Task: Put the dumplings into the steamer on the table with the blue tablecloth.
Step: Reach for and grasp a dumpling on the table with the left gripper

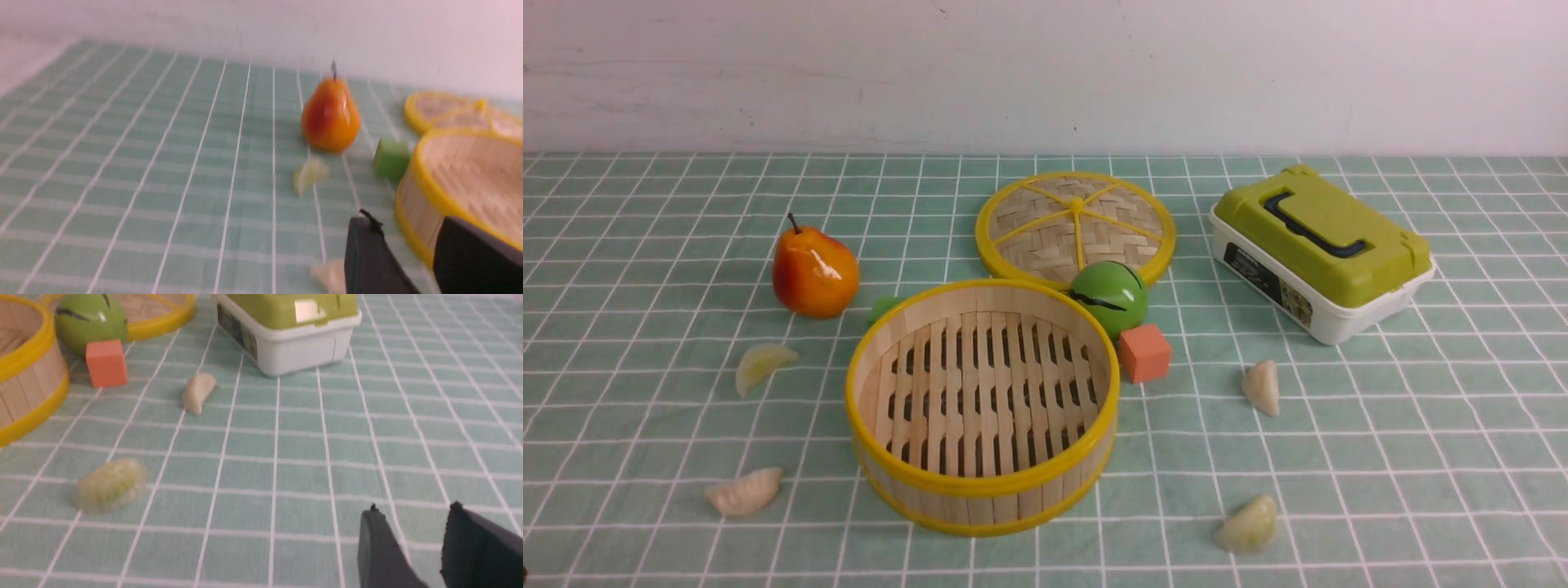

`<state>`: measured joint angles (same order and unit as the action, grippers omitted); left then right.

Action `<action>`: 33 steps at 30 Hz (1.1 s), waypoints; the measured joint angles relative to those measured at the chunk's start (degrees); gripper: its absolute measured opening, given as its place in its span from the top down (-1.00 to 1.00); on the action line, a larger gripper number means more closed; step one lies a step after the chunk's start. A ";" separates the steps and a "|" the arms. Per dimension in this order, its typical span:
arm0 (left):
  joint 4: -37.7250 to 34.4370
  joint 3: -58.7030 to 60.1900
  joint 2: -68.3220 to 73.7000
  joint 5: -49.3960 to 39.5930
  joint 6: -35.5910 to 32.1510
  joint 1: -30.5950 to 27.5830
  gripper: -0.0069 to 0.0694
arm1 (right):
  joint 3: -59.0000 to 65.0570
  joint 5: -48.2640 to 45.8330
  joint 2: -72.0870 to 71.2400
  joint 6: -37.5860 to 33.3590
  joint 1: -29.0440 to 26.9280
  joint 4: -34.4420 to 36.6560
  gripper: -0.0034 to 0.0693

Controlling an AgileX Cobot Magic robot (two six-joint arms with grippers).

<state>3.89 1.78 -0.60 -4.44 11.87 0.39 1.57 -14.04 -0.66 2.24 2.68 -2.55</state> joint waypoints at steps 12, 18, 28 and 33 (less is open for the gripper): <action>0.00 0.00 0.00 35.89 3.96 0.00 0.20 | 0.00 37.27 0.00 2.87 0.00 -7.14 0.25; 0.10 -0.53 0.00 43.33 19.41 0.00 0.20 | 0.00 44.23 0.00 7.06 0.00 -6.70 0.25; 7.91 -25.53 9.07 21.74 23.70 0.00 0.85 | -11.01 38.60 4.07 7.31 0.00 -2.05 0.73; 9.27 -33.18 23.63 16.42 24.40 0.00 0.86 | -18.49 26.02 15.02 6.10 0.00 -1.92 0.95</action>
<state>13.15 -31.40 23.03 11.98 36.28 0.39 -16.92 11.98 14.37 8.33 2.68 -4.47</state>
